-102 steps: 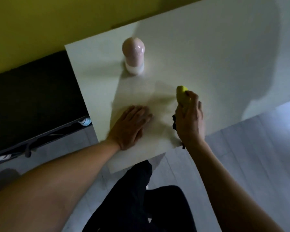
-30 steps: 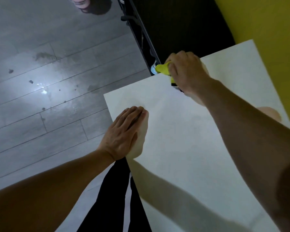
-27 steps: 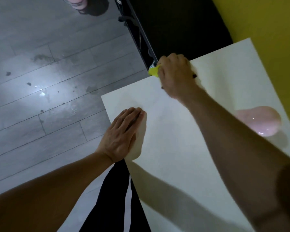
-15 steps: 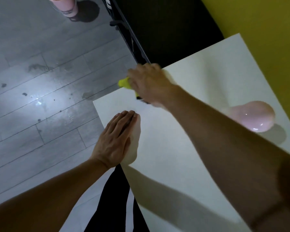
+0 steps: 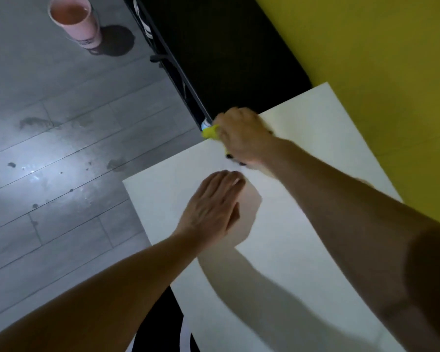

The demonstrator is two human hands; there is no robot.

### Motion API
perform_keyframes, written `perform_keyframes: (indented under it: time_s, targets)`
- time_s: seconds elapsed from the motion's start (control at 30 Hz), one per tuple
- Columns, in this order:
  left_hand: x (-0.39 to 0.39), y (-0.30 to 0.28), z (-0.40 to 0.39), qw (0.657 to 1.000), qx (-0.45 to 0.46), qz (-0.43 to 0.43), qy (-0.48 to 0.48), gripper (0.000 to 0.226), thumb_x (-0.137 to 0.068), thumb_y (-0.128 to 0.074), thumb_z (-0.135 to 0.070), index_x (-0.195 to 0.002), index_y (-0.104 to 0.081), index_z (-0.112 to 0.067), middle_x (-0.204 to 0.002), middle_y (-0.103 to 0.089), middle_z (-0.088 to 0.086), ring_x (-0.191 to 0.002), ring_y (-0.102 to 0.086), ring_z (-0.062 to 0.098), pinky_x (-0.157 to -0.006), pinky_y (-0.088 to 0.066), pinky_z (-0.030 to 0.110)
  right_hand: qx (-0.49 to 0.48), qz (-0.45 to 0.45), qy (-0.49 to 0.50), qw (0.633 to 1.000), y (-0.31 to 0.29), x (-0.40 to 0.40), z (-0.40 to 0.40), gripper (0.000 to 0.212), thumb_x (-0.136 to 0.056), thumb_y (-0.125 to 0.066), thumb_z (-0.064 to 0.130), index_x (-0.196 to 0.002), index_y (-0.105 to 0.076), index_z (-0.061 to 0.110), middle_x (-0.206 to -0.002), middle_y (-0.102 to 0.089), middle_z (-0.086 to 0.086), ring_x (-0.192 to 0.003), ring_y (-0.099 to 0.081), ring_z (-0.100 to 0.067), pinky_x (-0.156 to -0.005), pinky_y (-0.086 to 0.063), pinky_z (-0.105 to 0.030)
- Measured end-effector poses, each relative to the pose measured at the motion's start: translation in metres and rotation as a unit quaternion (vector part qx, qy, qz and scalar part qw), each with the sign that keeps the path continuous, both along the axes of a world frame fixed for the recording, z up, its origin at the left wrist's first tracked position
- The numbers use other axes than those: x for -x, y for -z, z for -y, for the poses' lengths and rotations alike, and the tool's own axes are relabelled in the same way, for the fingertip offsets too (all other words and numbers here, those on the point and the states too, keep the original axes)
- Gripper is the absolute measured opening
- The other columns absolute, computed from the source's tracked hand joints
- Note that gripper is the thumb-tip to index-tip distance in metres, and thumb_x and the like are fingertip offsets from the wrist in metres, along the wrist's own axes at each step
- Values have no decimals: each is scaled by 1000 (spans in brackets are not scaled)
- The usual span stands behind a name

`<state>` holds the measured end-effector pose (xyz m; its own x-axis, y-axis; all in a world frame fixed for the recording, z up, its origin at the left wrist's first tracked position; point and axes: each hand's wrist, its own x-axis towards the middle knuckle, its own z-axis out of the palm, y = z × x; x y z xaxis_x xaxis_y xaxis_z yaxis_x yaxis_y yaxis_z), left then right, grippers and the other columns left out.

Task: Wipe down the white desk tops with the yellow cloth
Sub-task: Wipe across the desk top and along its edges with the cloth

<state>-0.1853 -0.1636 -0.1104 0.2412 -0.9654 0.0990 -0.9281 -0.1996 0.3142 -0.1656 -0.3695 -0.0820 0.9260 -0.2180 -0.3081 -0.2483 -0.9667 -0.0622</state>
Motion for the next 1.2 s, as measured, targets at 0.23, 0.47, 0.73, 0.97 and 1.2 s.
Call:
perform_keyframes:
  time_s: [0.23, 0.47, 0.73, 0.97, 1.2]
  targets:
    - [10, 6, 24, 999, -14, -7, 37, 60, -102, -43, -25, -158, -40, -5, -164, -39, 17, -153, -37, 32, -127, -31, 44, -116, -31, -70, 990, -24, 1, 9, 45, -111, -32, 26, -155, -33, 21, -151, -41, -8, -139, -37, -29, -111, -27, -37]
    - [16, 11, 32, 999, -18, 4, 41, 60, -108, -32, -28, -164, -27, -9, -173, -20, 11, -161, -16, 28, -129, -27, 46, -85, -21, 89, 992, -29, 52, 139, 40, -110, -34, 27, -147, -45, 16, -141, -46, -18, -129, -45, -37, -107, -38, -46]
    - [23, 10, 35, 999, -24, 4, 30, 60, -106, -35, -26, -164, -30, -11, -172, -24, 10, -160, -20, 27, -128, -26, 45, -45, 17, -87, 995, -22, 44, 73, 41, -109, -41, 26, -149, -43, 16, -142, -49, -5, -129, -45, -26, -109, -32, -40]
    - [18, 9, 38, 999, -28, 2, 37, 60, -106, -35, -26, -164, -29, -11, -172, -24, 8, -160, -19, 25, -128, -25, 43, -135, 14, -37, 990, -21, 51, 116, 45, -108, -29, 36, -147, -44, 20, -139, -51, -10, -127, -46, -29, -114, -28, -45]
    - [21, 9, 41, 999, -35, 2, 28, 57, -110, -27, -30, -164, -29, -12, -172, -25, 8, -160, -20, 25, -127, -28, 45, -58, 45, 86, 994, -17, 84, 187, 54, -103, -22, 43, -138, -53, 15, -133, -54, -15, -124, -48, -36, -113, -28, -47]
